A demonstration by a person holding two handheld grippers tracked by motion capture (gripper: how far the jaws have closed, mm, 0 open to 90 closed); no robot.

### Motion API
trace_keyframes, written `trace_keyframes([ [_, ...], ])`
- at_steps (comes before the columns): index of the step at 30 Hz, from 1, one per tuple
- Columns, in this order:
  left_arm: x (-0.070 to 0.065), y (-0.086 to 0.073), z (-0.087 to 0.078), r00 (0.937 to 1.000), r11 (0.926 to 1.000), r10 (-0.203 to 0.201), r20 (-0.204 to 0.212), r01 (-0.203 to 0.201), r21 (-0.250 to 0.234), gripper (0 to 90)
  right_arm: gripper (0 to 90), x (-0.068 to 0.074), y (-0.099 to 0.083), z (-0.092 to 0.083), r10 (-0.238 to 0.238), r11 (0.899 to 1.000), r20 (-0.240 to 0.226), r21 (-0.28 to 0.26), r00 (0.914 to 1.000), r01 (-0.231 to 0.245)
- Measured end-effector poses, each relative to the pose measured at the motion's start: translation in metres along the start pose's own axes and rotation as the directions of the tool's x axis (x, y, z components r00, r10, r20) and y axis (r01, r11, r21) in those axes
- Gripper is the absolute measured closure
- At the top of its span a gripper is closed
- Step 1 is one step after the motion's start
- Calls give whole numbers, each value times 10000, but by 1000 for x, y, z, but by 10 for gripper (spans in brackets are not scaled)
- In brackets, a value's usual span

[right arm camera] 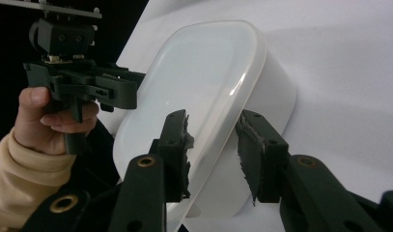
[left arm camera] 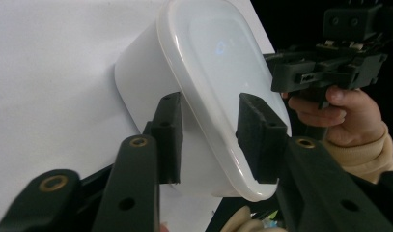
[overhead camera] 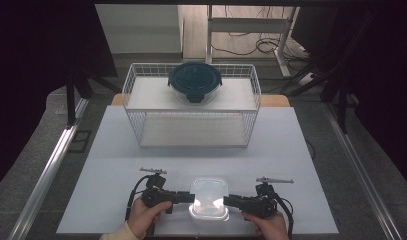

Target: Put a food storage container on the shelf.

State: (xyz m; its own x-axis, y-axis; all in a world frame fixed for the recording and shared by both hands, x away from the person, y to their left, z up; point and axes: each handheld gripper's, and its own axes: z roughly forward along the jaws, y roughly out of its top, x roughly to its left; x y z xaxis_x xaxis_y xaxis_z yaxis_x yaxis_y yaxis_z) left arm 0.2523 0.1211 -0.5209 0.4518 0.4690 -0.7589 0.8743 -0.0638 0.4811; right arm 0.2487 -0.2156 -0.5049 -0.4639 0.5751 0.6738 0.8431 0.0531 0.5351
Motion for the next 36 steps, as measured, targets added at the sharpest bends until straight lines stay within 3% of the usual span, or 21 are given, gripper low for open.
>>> trace_keyframes([
  [7, -5, -2, -4, 10000, 9997, 10, -58, -12, -251, 689, 683, 3, -1, -3, 67, 9999, 5, -113, 10000, -67],
  [26, -13, -3, -15, 9982, 9957, 592, -3, -591, -715, 805, 802, 8, 0, -12, -293, 9977, -234, -616, 9993, 278],
  [36, -17, -5, -15, 9946, 9913, 1011, -230, -1027, -828, 809, 808, 11, 0, -12, -784, 9942, -58, -746, 9969, 778],
])
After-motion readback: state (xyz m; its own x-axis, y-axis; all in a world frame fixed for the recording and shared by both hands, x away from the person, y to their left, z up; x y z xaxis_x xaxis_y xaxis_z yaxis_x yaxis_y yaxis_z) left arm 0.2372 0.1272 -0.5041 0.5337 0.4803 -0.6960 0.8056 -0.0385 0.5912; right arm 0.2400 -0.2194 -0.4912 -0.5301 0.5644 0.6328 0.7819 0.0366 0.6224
